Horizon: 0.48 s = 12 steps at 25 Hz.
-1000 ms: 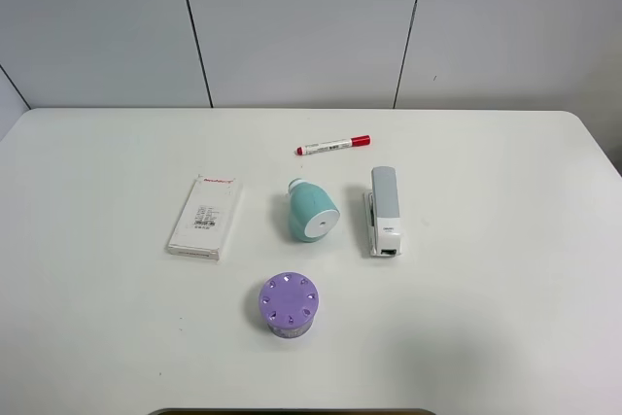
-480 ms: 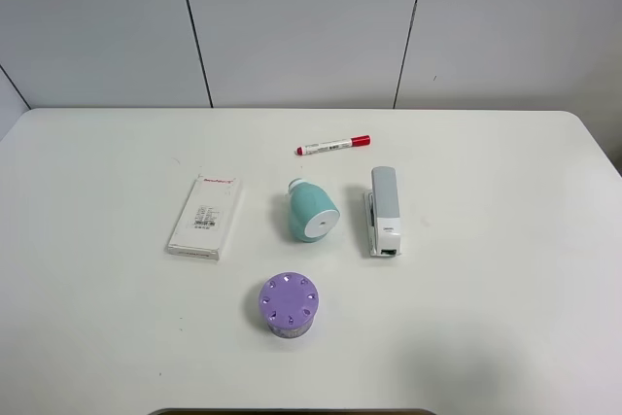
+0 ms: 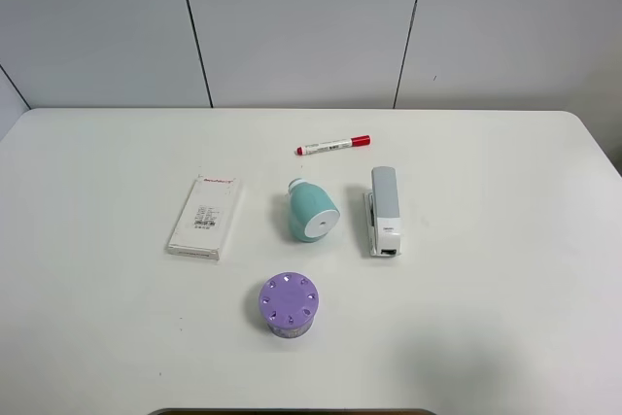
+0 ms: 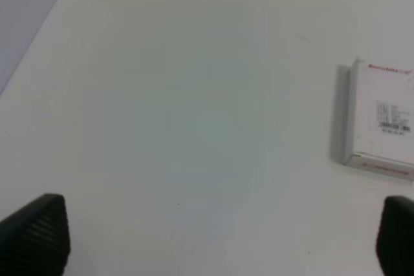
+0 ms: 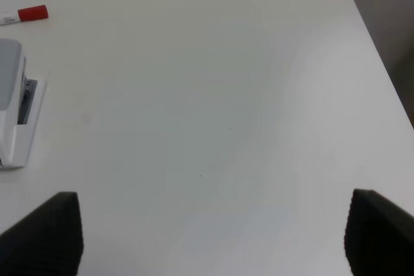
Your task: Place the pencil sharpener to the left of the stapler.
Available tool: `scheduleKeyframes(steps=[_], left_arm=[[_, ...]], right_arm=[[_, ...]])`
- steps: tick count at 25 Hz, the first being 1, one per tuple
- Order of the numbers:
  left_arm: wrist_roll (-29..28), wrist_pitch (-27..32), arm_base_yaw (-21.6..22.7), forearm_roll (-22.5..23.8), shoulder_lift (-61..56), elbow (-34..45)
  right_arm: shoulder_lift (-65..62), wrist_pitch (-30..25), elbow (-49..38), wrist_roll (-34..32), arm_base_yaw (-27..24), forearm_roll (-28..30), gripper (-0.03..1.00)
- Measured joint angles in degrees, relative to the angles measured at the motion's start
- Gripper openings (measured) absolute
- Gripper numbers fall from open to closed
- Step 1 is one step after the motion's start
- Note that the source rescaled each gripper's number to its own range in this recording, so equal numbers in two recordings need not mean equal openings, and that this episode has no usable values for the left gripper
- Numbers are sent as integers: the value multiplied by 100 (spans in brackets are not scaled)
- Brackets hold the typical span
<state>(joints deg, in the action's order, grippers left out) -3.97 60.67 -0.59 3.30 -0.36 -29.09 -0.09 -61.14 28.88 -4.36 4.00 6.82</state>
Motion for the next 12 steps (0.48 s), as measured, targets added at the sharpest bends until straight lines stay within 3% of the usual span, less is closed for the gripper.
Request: scheduleKeyframes(steps=[12], left_arm=[[0,0,0,0,0,0]], right_arm=[[0,-1,0,0,0,-6,69]])
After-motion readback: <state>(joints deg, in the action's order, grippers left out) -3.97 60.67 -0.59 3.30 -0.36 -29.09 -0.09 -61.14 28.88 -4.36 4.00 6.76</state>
